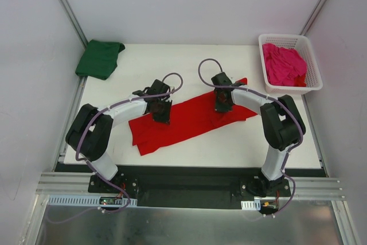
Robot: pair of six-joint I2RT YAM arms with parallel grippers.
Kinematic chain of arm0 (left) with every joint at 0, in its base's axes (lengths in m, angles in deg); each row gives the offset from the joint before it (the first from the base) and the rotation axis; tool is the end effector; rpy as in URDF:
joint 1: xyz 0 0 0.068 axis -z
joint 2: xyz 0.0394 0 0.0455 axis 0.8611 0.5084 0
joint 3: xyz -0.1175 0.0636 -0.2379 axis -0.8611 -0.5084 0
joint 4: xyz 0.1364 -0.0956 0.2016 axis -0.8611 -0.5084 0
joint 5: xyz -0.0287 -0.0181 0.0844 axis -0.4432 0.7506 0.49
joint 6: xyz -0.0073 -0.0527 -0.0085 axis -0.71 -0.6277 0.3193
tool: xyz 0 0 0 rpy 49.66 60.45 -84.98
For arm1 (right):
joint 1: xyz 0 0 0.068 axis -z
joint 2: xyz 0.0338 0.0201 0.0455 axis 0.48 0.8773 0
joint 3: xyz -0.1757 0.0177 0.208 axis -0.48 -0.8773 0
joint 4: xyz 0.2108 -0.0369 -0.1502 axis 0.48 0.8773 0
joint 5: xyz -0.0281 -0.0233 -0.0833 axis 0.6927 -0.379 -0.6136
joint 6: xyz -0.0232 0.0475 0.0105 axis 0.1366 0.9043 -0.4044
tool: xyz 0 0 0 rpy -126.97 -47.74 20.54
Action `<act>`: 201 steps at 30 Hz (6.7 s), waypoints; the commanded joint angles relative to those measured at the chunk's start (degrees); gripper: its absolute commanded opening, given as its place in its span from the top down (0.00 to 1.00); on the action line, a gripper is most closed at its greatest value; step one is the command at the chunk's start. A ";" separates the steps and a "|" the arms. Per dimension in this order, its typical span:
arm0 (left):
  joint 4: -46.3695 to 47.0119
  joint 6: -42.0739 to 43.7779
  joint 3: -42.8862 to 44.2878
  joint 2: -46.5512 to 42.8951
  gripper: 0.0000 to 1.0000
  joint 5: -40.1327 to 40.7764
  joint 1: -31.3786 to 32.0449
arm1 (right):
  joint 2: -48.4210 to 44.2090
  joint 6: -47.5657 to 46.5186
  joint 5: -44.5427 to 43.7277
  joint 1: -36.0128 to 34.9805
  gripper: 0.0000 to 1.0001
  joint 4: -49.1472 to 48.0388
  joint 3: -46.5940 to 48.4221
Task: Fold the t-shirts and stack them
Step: Rotate the tshirt 90 degrees
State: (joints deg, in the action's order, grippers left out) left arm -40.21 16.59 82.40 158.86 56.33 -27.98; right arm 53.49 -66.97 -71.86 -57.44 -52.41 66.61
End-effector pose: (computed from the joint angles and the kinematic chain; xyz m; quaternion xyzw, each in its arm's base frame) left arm 0.2804 -0.1804 0.1862 0.1349 0.9418 -0.2155 0.2198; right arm 0.3302 0.1722 0.1714 -0.0737 0.9626 -0.0066 0.2607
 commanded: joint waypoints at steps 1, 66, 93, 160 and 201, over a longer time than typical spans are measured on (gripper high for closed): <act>-4.37 0.35 0.10 0.80 1.00 2.16 0.00 | 2.37 -0.51 3.08 0.45 0.98 -0.69 2.65; -5.87 -8.18 9.85 6.96 1.00 -4.16 21.80 | 28.84 -20.29 30.24 9.50 0.98 9.51 47.76; 4.77 11.59 25.65 4.21 1.00 -2.57 14.77 | -42.96 -10.36 10.82 8.45 0.98 9.49 0.56; -22.65 19.16 70.41 50.98 1.00 6.38 -4.39 | -64.95 -3.24 4.40 5.46 0.98 26.99 -9.56; -19.67 10.72 67.68 49.41 1.00 4.81 -12.83 | -66.18 -3.15 3.44 5.46 0.98 27.70 -11.40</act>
State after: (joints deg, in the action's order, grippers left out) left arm -57.17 24.64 152.89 208.52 61.29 -40.04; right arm -11.95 -70.75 -67.40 -51.67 -24.94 56.40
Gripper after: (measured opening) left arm 0.003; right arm 0.020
